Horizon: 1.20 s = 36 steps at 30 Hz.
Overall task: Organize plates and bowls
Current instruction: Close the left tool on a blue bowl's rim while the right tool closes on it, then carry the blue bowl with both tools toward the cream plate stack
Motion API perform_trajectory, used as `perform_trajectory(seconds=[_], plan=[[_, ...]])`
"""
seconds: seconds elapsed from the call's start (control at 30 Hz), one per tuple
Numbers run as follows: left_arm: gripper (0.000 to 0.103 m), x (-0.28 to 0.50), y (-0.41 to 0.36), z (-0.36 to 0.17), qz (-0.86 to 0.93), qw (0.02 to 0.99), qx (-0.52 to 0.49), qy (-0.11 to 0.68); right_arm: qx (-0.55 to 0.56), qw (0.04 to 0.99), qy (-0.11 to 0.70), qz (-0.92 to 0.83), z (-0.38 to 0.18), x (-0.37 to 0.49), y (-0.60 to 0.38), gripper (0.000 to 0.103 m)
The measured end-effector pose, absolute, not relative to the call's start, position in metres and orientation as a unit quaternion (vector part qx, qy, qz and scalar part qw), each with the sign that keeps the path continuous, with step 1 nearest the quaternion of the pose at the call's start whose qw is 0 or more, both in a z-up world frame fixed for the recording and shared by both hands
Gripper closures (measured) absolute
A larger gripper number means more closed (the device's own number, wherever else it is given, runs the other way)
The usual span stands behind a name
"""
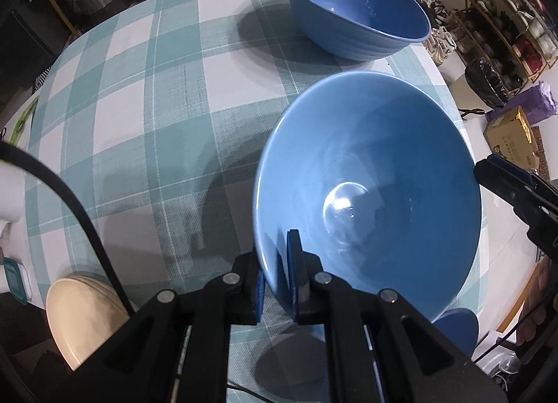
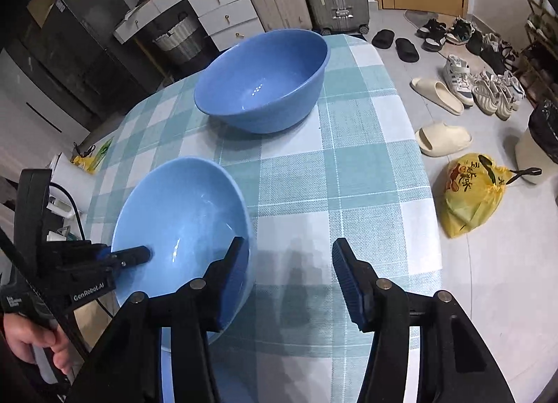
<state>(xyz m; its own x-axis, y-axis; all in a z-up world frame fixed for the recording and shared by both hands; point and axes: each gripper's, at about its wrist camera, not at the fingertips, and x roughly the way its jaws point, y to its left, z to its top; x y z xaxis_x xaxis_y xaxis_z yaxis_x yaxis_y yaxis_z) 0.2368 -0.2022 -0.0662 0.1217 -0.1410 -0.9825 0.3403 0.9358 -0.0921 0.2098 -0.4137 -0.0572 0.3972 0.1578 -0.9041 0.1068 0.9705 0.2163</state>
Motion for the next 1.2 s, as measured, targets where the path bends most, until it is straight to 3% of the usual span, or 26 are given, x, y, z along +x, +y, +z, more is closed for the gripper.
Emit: perform_trajectory(seconds=[0.23, 0.3, 0.67, 1.2], plan=[[0.094, 0.238, -0.198, -0.069, -0.168, 0.744, 0.068, 0.643, 0.118, 0.818, 0.563, 0.025, -0.063, 0.215, -0.402, 0.056], [0.094, 0.237, -0.196, -0.069, -0.171, 0.745, 0.062, 0.642, 0.120, 0.813, 0.569, 0.033, -0.067, 0.217, -0.399, 0.074], [0.094, 0.237, -0.193, -0.070, -0.178, 0.746, 0.047, 0.641, 0.104, 0.812, 0.572, 0.043, -0.070, 0.219, -0.383, 0.096], [0.094, 0.240, -0.194, -0.064, -0.182, 0.744, 0.051, 0.641, 0.107, 0.812, 0.573, 0.037, -0.068, 0.220, -0.385, 0.097]])
